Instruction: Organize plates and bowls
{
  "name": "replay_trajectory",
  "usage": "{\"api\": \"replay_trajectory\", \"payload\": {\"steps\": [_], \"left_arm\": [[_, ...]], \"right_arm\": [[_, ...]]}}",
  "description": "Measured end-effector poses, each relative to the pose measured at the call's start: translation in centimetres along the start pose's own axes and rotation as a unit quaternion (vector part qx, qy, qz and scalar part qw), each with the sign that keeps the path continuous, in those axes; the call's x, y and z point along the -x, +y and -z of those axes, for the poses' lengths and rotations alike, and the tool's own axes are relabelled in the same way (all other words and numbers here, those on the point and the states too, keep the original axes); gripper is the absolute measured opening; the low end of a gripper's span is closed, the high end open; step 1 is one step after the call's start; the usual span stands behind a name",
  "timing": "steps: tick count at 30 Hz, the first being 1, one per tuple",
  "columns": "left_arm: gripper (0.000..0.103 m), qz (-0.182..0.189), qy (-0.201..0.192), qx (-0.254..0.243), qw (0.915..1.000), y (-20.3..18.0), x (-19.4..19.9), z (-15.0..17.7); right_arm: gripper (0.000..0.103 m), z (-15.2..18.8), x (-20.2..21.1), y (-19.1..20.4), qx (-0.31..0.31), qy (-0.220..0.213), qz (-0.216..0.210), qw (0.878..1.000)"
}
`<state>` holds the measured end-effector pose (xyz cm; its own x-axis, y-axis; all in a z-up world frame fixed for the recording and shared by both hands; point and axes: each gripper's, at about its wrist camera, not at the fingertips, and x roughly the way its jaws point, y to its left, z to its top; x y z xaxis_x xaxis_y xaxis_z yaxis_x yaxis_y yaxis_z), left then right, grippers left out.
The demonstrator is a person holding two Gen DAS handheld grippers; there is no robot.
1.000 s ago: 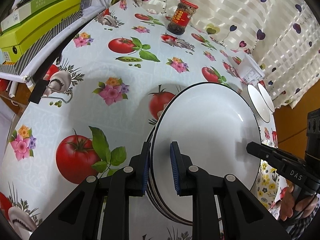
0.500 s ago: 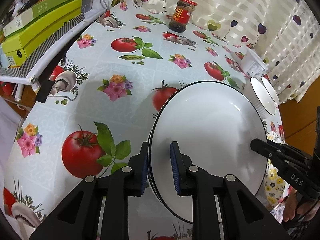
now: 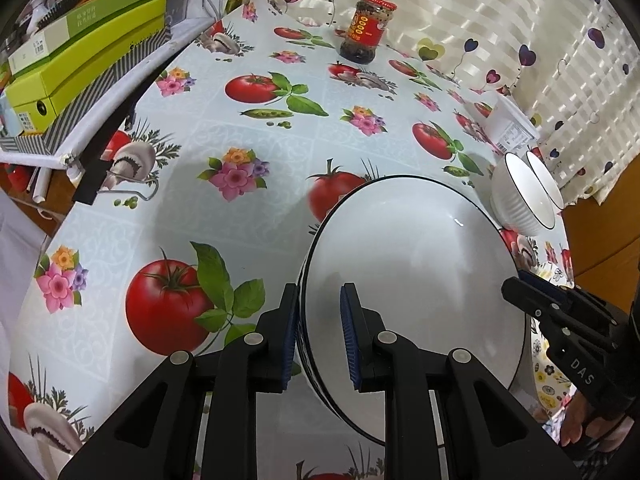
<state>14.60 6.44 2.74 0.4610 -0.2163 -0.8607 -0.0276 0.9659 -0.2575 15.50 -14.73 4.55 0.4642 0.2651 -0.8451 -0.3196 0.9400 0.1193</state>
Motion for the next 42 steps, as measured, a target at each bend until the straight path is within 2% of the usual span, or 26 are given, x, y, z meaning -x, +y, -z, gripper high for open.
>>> {"api": "replay_trajectory", "payload": {"steps": [13, 16, 18, 24, 31, 37, 42], "left_arm": [[0.021, 0.013, -0.005, 0.010, 0.9998, 0.3, 0.4, 0.1], [0.023, 0.016, -0.018, 0.012, 0.9996, 0.4, 1.2, 0.0], [0.023, 0.015, -0.026, 0.010, 0.9995, 0.4, 1.8, -0.1], [0.024, 0.019, -0.047, 0.004, 0.9987, 0.0, 3.1, -0.2], [0.024, 0.049, -0.069, -0.033, 0.9959, -3.0, 4.7, -0.3], [0.025, 0.087, -0.057, -0.070, 0.9921, -6.8, 4.4, 0.6], [0.025, 0.109, -0.034, -0.100, 0.9884, -9.9, 3.0, 1.5]], "right_arm": [[0.023, 0.2, 0.5, -0.5, -0.013, -0.008, -0.017, 1.000], [0.028, 0.4, 1.4, -0.5, -0.014, -0.020, -0.023, 0.999], [0.036, 0.6, 2.3, -0.7, -0.016, -0.033, -0.023, 0.999], [0.041, 1.6, 4.8, -3.2, -0.050, -0.060, -0.019, 0.997], [0.046, 3.6, 7.4, -7.6, -0.099, -0.078, 0.012, 0.992], [0.049, 6.3, 9.4, -11.4, -0.144, -0.091, 0.048, 0.984], [0.051, 8.8, 9.7, -14.0, -0.175, -0.081, 0.086, 0.977]]}}
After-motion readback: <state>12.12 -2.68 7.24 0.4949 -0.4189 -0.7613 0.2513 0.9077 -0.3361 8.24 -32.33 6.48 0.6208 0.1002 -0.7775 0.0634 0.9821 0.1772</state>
